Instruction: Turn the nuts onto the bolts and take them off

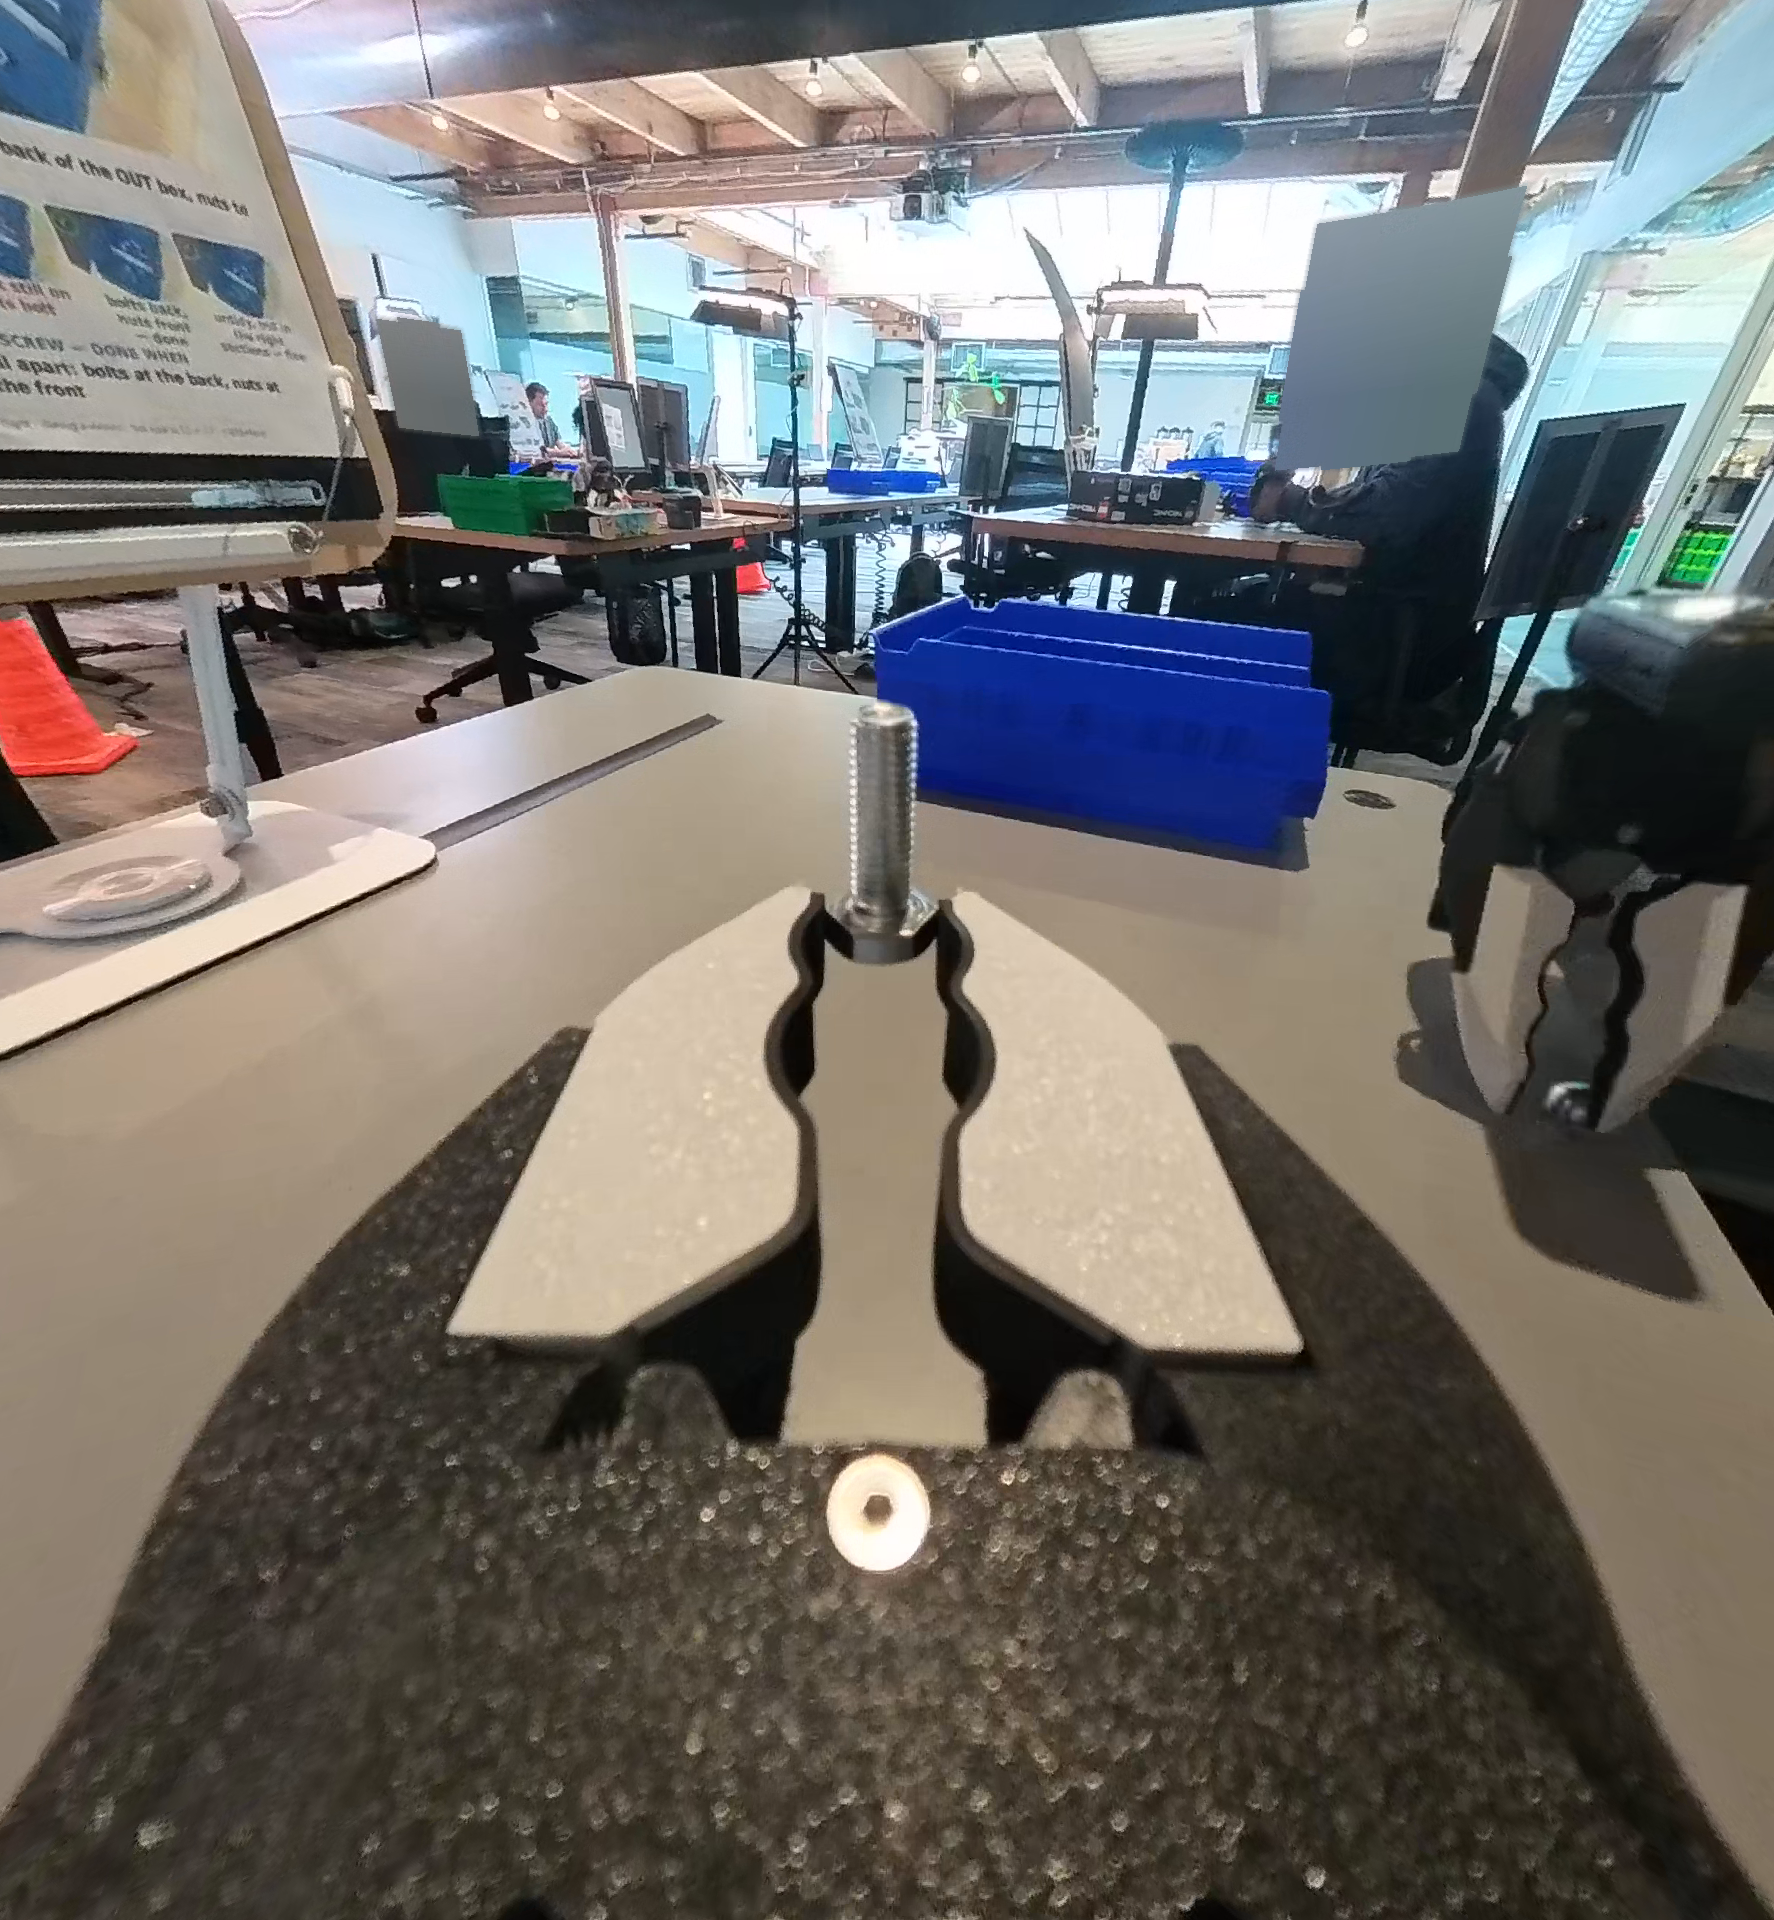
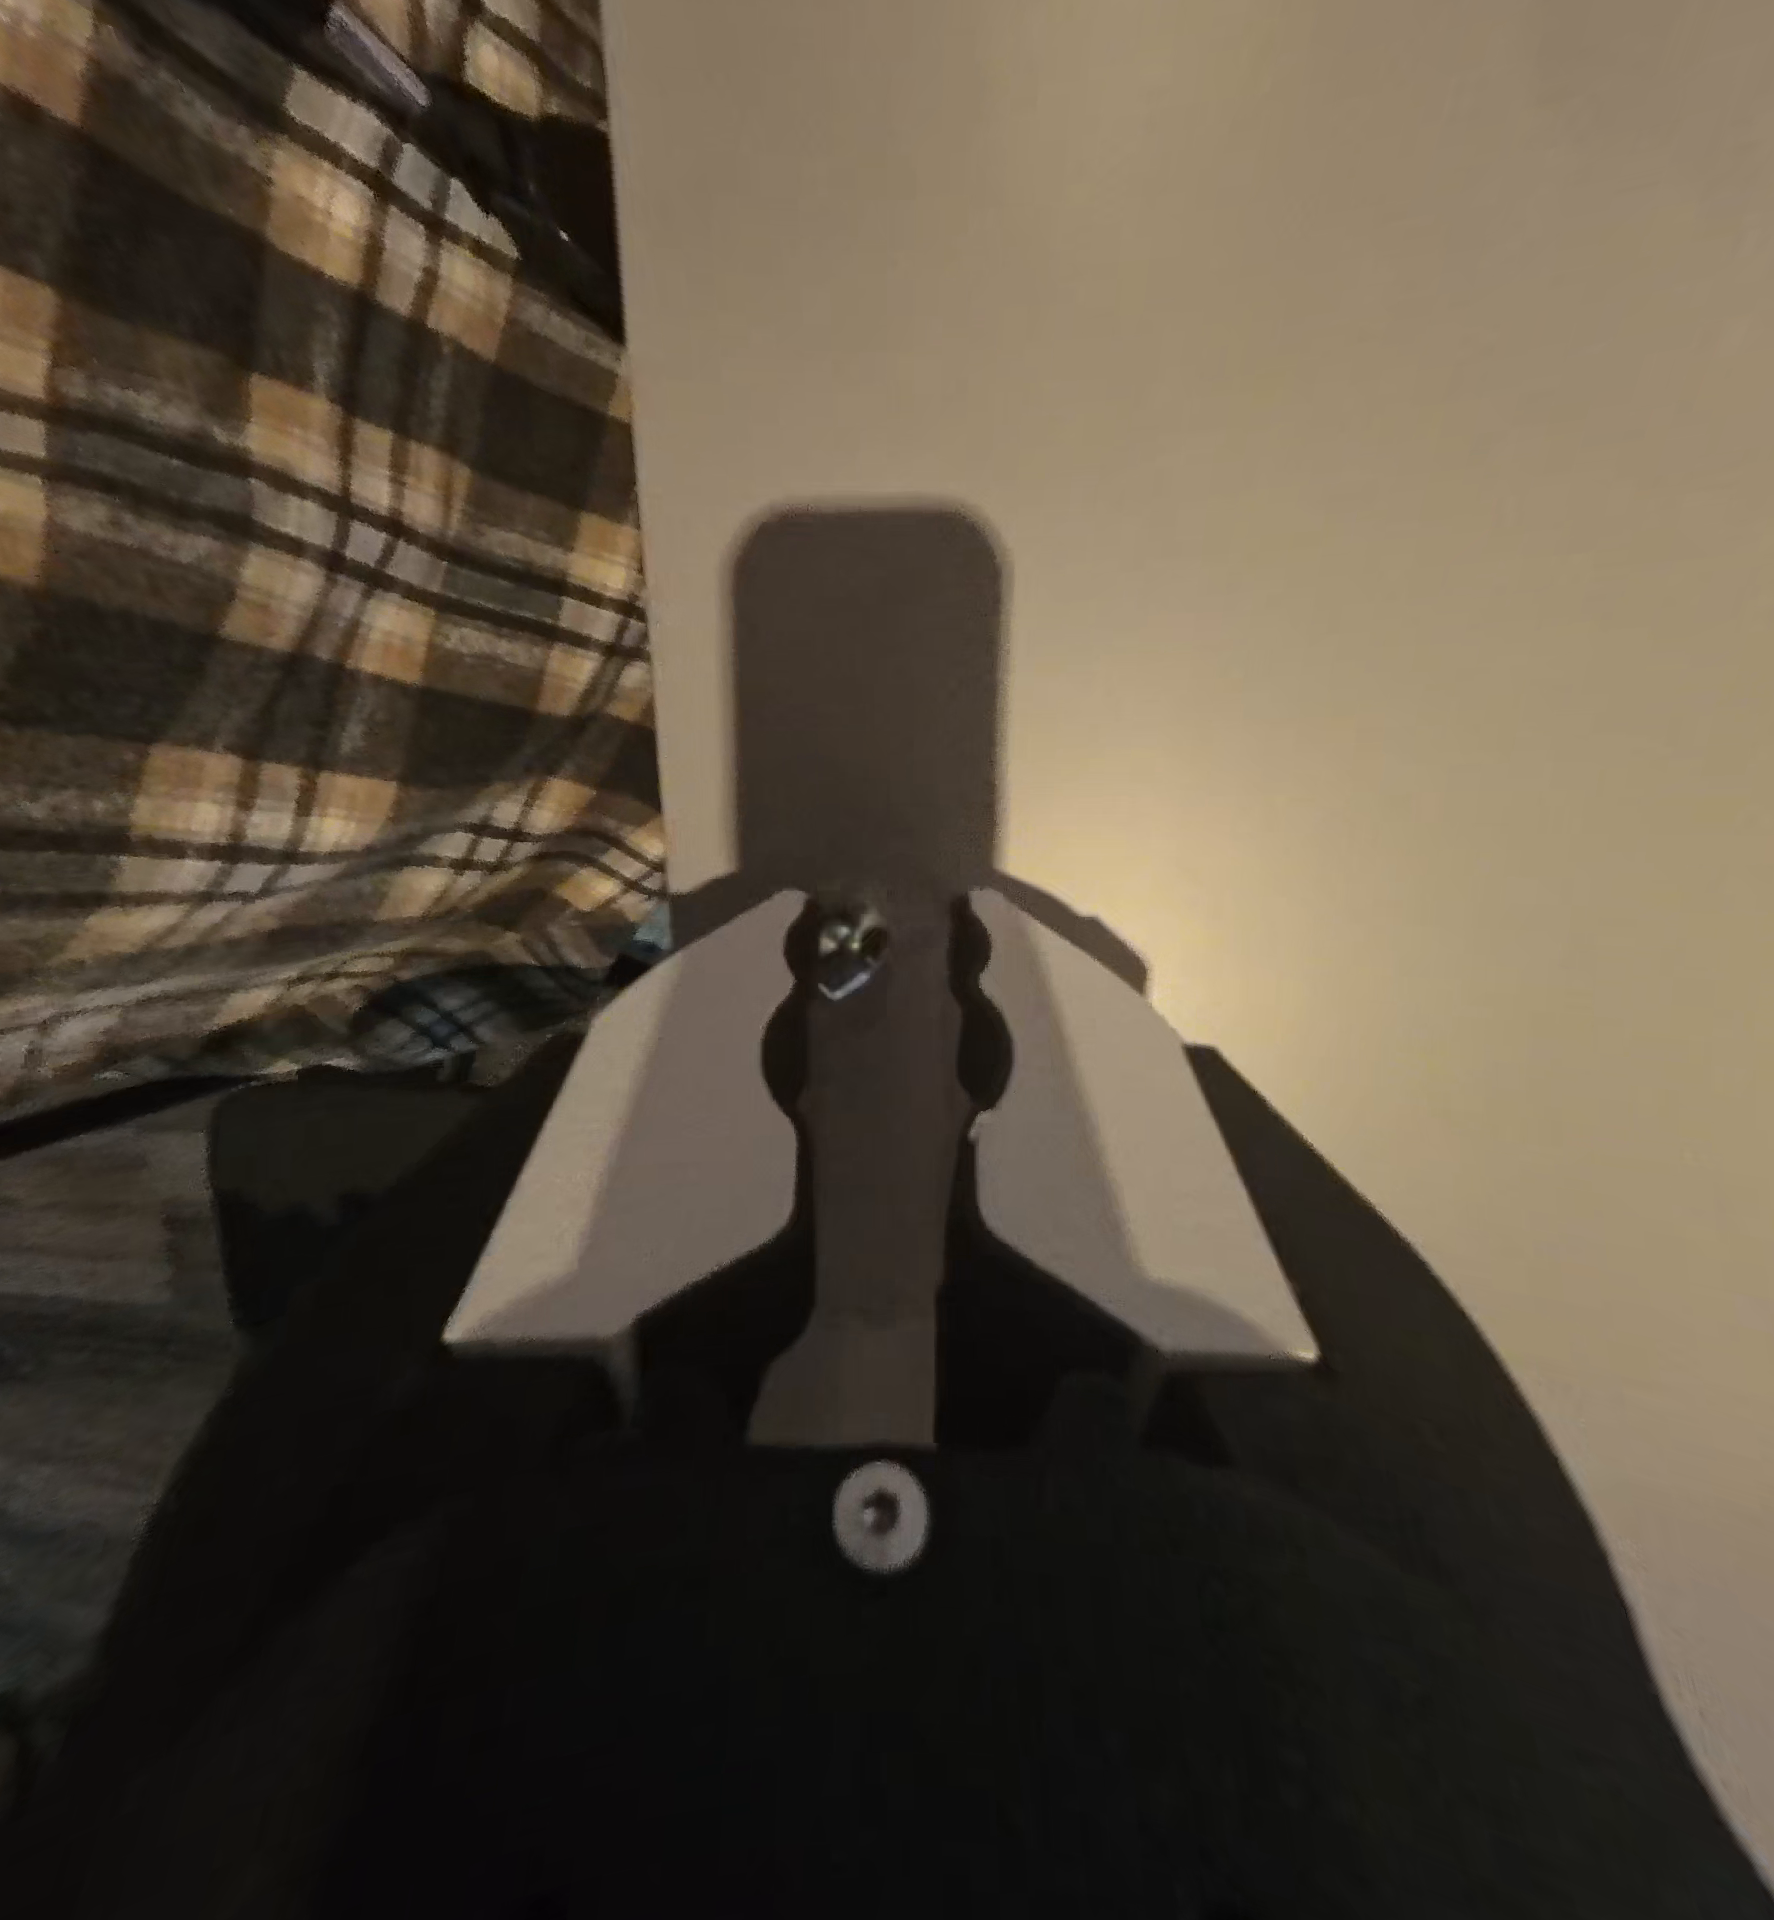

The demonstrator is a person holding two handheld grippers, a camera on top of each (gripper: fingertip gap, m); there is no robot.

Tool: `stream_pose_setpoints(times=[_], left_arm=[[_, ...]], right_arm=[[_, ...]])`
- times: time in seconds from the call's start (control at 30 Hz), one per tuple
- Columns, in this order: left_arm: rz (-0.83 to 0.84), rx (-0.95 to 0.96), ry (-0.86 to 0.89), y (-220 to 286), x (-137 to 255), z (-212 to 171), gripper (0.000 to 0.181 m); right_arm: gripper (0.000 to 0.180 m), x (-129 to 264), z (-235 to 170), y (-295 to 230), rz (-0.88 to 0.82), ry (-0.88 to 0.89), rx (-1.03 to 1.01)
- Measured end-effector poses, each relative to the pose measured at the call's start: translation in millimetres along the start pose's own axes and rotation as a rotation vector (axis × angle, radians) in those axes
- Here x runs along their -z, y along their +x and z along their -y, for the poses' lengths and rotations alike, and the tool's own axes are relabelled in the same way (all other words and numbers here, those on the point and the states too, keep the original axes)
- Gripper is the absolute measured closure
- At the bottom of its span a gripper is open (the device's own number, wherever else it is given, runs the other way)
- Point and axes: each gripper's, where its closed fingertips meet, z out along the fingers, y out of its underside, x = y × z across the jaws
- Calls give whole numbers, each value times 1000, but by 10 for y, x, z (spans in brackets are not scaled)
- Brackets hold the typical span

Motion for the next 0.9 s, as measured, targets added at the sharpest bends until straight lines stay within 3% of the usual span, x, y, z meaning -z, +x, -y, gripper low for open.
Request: stream_pose_setpoints(times=[0.17,0.3,0.53,0.67,0.9], left_arm=[[1,2,9,-12,20,27,161],[0,1,13,-14,29,41,161],[0,-4,17,-4,32,57,161],[-3,0,15,-7,26,50,161],[-14,-4,2,36,-5,21,161]], right_arm=[[180,-23,-4,79,-6,3,-38],[180,-17,12,207,-31,25,-55],[164,187,96,538,-162,108,-91],[154,346,-43,313,-139,45,-120],[154,191,-245,113,-124,-58,-138]])
